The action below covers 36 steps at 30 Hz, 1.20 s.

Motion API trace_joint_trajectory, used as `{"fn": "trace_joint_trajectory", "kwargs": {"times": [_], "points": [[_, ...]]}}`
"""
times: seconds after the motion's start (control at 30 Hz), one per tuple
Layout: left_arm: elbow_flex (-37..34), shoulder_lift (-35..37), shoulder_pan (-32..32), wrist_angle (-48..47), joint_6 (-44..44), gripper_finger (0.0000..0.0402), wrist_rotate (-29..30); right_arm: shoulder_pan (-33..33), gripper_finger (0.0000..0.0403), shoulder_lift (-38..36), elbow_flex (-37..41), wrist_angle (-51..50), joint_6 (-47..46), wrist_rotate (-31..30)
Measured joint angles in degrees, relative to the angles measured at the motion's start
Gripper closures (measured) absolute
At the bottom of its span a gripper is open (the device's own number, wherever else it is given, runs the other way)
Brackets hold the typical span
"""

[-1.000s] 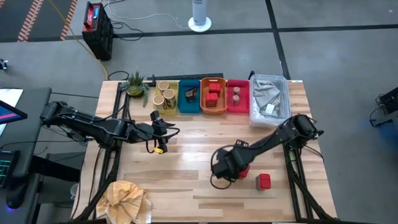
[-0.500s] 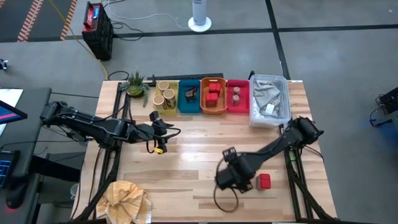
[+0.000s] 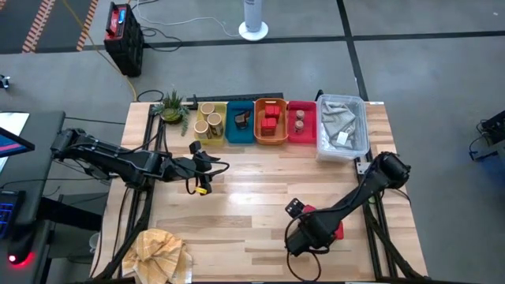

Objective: Sort spices by type
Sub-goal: Put the left red spice container into the orange bin

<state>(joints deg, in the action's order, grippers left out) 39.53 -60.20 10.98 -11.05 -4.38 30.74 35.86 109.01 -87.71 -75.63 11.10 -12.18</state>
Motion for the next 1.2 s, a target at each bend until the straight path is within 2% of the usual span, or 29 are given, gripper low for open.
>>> {"fn": "trace_joint_trajectory", "kwargs": {"times": [0.23,0.33,0.43,0.63,0.77,0.93,1.2], "points": [[0.0,0.0,0.0,0.11,0.16,0.0228,0.0,-2.77,0.0015,0.0,5.34,4.45,3.06,0.27],[0.0,0.0,0.0,0.03,0.17,0.0228,0.0,-4.24,0.0027,0.0,6.22,4.68,4.54,2.6],[0.0,0.0,0.0,-0.48,0.2,0.0228,0.0,-5.54,0.006,0.0,6.78,5.23,5.99,4.54],[0.0,0.0,0.0,-1.99,0.15,0.0228,0.02,-6.18,0.0159,0.02,7.75,7.73,11.27,4.94],[0.0,0.0,0.0,-2.11,0.52,0.0228,0.04,-7.72,0.0162,-0.09,5.98,7.9,14.56,3.98],[0.0,0.0,-0.01,-1.77,1.23,0.0228,0.15,-13.05,0.0162,-0.26,0.81,5.52,19.0,-1.0],[0.0,0.0,-0.02,-1.0,2.62,0.0228,1.64,-28.61,0.0159,-0.26,-6.11,6.54,28.01,-5.46]]}}
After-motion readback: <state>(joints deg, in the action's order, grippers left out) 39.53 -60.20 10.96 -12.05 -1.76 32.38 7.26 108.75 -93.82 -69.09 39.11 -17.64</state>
